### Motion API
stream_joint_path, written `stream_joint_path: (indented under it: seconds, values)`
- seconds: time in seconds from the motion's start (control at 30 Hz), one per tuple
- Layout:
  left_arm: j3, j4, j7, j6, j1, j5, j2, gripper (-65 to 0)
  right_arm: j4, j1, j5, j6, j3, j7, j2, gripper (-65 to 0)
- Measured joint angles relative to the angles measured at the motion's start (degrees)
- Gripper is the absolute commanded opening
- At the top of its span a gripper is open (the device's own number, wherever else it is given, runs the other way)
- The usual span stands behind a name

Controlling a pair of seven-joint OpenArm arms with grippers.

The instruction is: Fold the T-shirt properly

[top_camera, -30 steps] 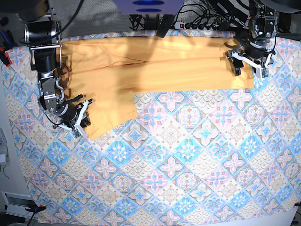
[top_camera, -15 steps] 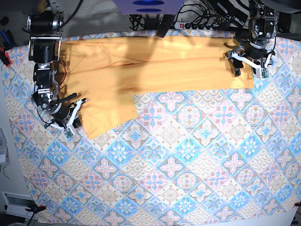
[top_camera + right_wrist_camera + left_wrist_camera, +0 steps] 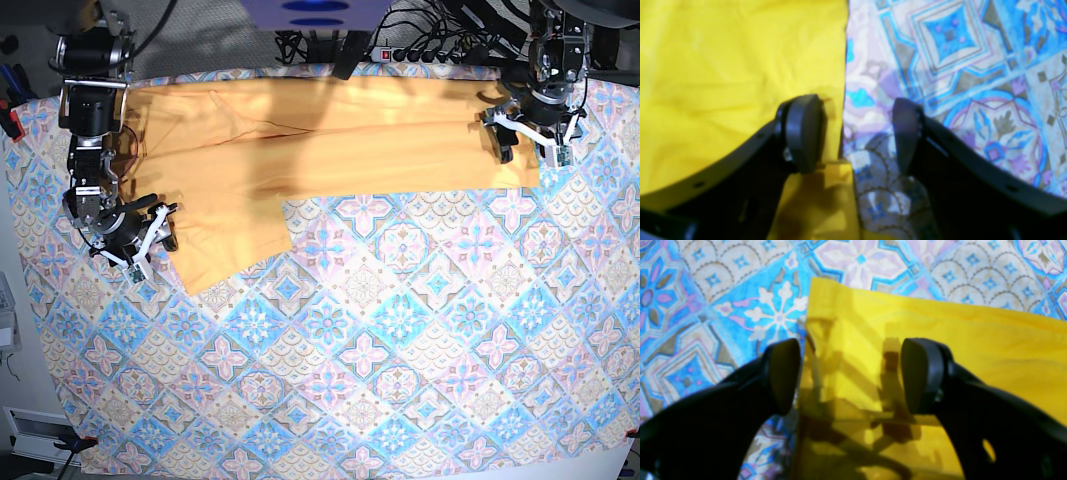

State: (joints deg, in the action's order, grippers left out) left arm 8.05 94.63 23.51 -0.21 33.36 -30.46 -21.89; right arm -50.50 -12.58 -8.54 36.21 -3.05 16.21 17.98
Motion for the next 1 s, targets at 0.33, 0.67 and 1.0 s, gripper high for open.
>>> stream_joint_path:
  seconds: [0.33,0.67,1.0]
  values:
    - [0.0,0.0,0.0,0.0,0.0,0.0,0.0,-18.3,-0.2,-0.5,1.1,-0.6,9.1,-1.0,0.6,-49.6]
    - [0.0,0.0,0.0,0.0,0.0,0.0,0.0,-18.3,-2.5,-0.4,0.8,2.6,9.0,2.8,0.3,-64.5]
    - [0.0,0.0,0.0,0.0,-0.1,0.0,0.0,-18.3,-18.9,6.7,5.1,3.7,1.9,10.3,0.8,-64.4]
